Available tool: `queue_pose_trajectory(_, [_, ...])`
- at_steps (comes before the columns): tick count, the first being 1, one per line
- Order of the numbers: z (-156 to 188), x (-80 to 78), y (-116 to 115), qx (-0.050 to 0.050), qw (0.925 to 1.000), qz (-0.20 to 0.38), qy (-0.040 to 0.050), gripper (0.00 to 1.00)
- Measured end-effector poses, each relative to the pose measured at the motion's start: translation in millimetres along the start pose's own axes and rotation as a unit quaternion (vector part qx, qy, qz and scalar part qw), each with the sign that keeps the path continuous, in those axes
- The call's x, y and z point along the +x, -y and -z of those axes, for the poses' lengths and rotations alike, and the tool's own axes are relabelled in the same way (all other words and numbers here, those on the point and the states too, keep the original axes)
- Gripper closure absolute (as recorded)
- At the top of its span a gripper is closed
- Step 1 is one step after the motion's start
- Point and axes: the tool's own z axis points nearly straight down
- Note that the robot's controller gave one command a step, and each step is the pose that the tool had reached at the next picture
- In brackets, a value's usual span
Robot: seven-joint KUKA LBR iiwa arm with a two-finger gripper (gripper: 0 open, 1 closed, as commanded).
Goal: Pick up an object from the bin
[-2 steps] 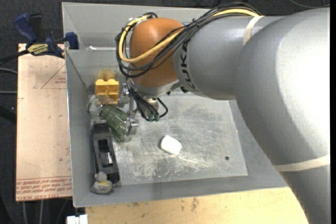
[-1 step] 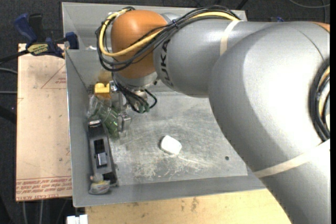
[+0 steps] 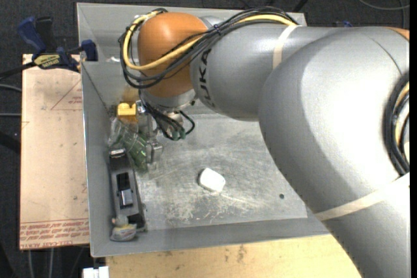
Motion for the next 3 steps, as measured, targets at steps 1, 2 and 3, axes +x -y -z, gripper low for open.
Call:
queue_pose_trajectory(1, [0.3, 4.9, 2.5, -0.004, 0.9999, -0.001, 0.0091, 1.00])
queue_pose_trajectory(2, [0.3, 4.8, 2.5, -0.004, 0.9999, -0.001, 0.0090, 1.00])
queue_pose_trajectory(3, [0.3, 4.8, 2.5, -0.004, 0.9999, -0.001, 0.0090, 1.00])
